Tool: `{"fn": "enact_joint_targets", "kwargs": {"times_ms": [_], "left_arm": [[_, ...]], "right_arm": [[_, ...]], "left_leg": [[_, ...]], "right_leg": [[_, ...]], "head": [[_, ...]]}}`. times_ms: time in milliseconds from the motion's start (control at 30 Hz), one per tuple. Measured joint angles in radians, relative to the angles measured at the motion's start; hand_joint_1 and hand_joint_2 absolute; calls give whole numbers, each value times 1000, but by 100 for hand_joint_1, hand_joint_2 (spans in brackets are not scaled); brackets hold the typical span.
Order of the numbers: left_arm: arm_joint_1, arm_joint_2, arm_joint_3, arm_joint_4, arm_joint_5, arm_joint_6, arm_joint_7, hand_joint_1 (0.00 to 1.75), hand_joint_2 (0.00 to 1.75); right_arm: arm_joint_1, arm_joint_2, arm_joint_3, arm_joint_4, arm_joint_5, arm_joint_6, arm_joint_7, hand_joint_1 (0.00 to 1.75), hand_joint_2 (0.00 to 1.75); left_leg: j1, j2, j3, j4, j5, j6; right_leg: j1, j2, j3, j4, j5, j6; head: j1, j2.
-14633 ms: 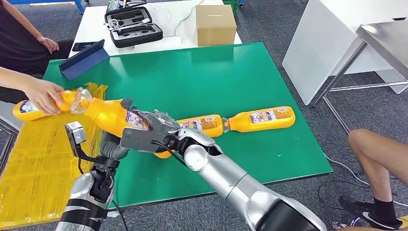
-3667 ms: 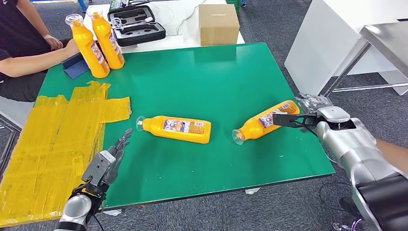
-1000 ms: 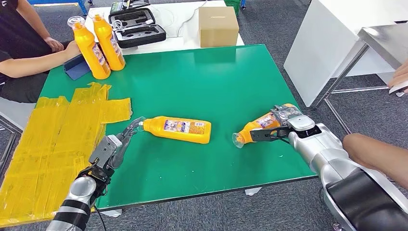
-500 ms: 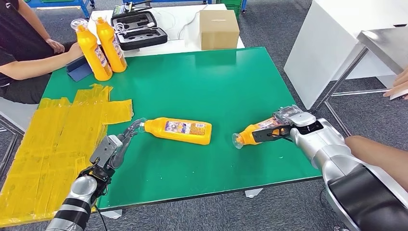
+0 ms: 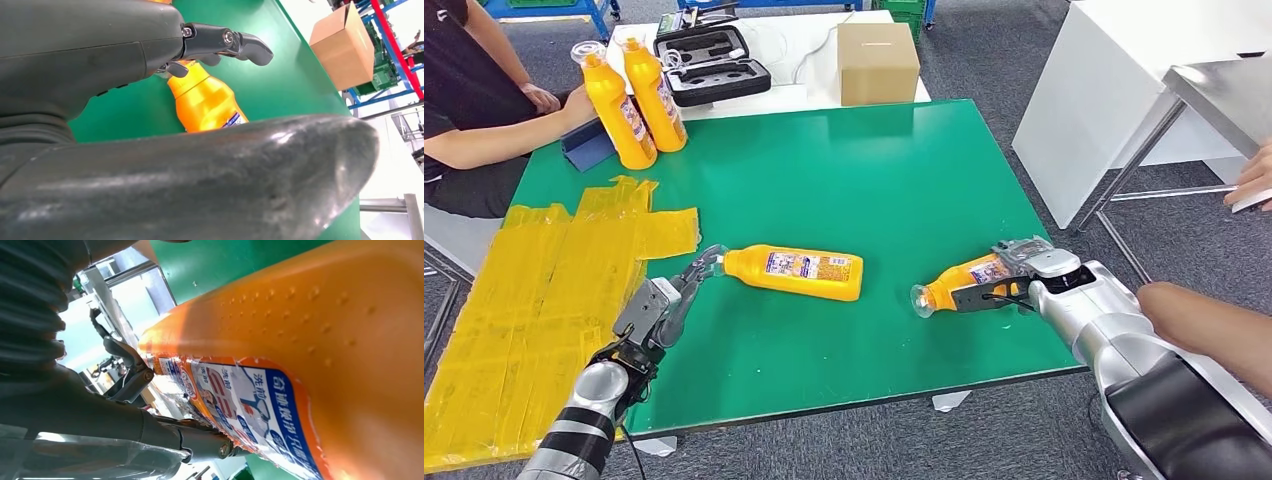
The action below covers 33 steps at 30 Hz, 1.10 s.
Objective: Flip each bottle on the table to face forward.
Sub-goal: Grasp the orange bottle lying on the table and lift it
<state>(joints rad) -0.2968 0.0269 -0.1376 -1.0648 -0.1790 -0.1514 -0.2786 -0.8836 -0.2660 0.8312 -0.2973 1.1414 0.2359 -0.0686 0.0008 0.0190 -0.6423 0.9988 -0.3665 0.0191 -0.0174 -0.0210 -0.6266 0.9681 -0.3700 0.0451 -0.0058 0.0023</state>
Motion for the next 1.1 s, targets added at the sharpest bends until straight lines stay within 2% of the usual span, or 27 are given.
{"fn": "enact_joint_targets", "kwargs": {"times_ms": [300,333,433,467,667,1100], "left_arm": [[-6,0,-6,11,4,0,-3,0,0],[-6,0,-6,11,4,0,-3,0,0],[-7,0,-6,11,4,0,-4,0,0],[-7,0,-7,12,5,0,-4,0,0],[-15,0,-8,29,5,0,-12,0,0],[-21,0,-8,49,5,1,-15,0,0]], "right_arm": [[1,-4,0,0,1,6,-4,0,175],[1,-5,0,0,1,6,-4,14,175],[2,-5,0,0,2,14,-4,144,175],[2,-6,0,0,2,20,-4,174,175],[-1,-14,-2,0,-2,61,-3,175,175],[1,-22,-10,0,-13,67,10,175,175]], "left_leg": [[0,0,1,0,2,3],[0,0,1,0,1,3],[0,0,1,0,1,3],[0,0,2,0,1,3],[0,-1,4,0,1,3],[1,-1,5,0,0,3]], "right_leg": [[0,0,2,-1,0,0],[0,0,3,-1,0,1],[0,0,3,-2,0,1],[0,0,3,-2,0,1],[0,-1,7,-3,-1,1],[0,-1,9,-5,0,1]], "head": [[0,0],[0,0],[0,0],[0,0],[0,0],[0,0]]}}
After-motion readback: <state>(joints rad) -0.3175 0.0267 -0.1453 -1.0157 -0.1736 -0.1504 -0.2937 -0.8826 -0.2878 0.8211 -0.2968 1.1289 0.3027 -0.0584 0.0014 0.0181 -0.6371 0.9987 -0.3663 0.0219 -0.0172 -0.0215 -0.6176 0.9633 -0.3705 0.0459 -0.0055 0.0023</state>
